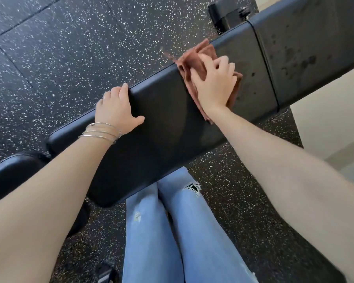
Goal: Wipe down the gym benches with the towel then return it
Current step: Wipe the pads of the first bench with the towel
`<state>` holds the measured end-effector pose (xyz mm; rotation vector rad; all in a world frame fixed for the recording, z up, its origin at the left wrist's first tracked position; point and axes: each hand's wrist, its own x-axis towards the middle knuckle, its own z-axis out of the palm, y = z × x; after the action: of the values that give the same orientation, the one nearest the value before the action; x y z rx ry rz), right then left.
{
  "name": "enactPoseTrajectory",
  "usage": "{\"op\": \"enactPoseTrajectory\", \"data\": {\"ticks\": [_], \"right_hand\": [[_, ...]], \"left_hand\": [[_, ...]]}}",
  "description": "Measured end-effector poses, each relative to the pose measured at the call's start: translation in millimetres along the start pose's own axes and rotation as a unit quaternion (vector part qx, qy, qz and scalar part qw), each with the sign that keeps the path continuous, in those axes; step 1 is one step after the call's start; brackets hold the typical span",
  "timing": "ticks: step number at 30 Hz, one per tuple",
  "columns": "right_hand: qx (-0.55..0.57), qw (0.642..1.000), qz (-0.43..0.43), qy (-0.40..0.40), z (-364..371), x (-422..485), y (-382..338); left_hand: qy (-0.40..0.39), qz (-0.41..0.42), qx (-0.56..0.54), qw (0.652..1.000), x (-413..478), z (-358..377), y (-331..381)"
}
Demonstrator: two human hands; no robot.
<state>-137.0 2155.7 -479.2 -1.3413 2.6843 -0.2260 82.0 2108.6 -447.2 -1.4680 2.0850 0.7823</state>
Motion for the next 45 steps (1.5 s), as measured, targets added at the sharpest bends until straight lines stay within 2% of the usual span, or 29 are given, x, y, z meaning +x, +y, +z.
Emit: {"op": "enactPoseTrajectory", "data": {"ticks": [1,2,3,4,6,10,12,14,16,17,19,21,25,28,31,32,33,35,37,39,40,41,43,45], "right_hand": [[0.009,0.997,0.075,-0.005,2,-2,-17],[0.012,0.994,0.109,-0.016,6,-9,-36],[0.016,0.994,0.104,-0.023,11,-18,-54],[0.024,0.997,0.066,-0.024,15,-30,-71],[0.026,0.996,-0.067,-0.045,22,-56,-87],[0.007,0.942,-0.327,-0.073,14,-71,-41],[-0.022,0.932,-0.352,-0.088,2,-59,4],[-0.044,0.959,-0.272,-0.071,-9,-44,51],[-0.053,0.994,-0.079,-0.048,-17,-33,80],[-0.051,0.997,0.042,-0.043,-17,-32,86],[-0.025,0.972,0.235,-0.020,-13,-37,84],[0.003,0.954,0.298,0.003,-6,-58,70],[0.042,0.968,0.245,0.041,11,-151,17],[0.031,0.994,0.100,-0.037,10,-200,0],[0.018,0.997,-0.035,-0.068,3,-182,35],[0.006,0.997,-0.033,-0.063,0,-169,49],[-0.002,0.999,0.009,-0.050,-4,-154,61],[-0.004,0.983,0.184,-0.019,-8,-116,82],[0.039,0.929,0.368,0.007,-12,-76,99],[0.077,0.881,0.467,0.016,-16,-48,105],[0.069,0.880,0.470,0.011,-16,-45,102],[0.050,0.894,0.444,0.014,-12,-51,95],[0.016,0.943,0.332,0.036,-5,-79,72],[-0.008,0.985,0.171,0.016,0,-107,60]], "left_hand": [[-0.001,-0.004,-0.004,1.000,-2,0,-3],[-0.002,-0.006,-0.008,1.000,-4,1,-6],[-0.004,-0.010,-0.009,1.000,-6,1,-10],[-0.006,-0.015,-0.010,1.000,-6,2,-15],[-0.010,-0.025,-0.014,1.000,-7,3,-24],[-0.008,-0.010,-0.009,1.000,-8,3,-32],[-0.012,0.000,0.001,1.000,-7,3,-30],[-0.015,0.006,0.004,1.000,-3,2,-24],[-0.015,0.017,0.002,1.000,2,1,-16],[-0.015,0.027,0.001,1.000,5,1,-11],[-0.012,0.048,0.001,0.999,11,-1,-2],[-0.013,0.061,0.000,0.998,15,-2,7],[0.000,0.070,0.017,0.997,18,0,17],[0.008,0.076,0.031,0.997,16,4,18],[0.012,0.086,0.038,0.995,15,5,17],[0.012,0.086,0.037,0.996,15,5,17],[0.012,0.083,0.036,0.996,15,6,19],[0.013,0.073,0.037,0.997,15,7,22],[0.015,0.062,0.039,0.997,16,8,26],[0.017,0.056,0.038,0.998,16,8,29],[0.018,0.054,0.036,0.998,17,8,31],[0.018,0.053,0.033,0.998,18,7,34],[0.019,0.046,0.027,0.998,20,5,41],[0.021,0.042,0.023,0.999,24,3,50]]}}
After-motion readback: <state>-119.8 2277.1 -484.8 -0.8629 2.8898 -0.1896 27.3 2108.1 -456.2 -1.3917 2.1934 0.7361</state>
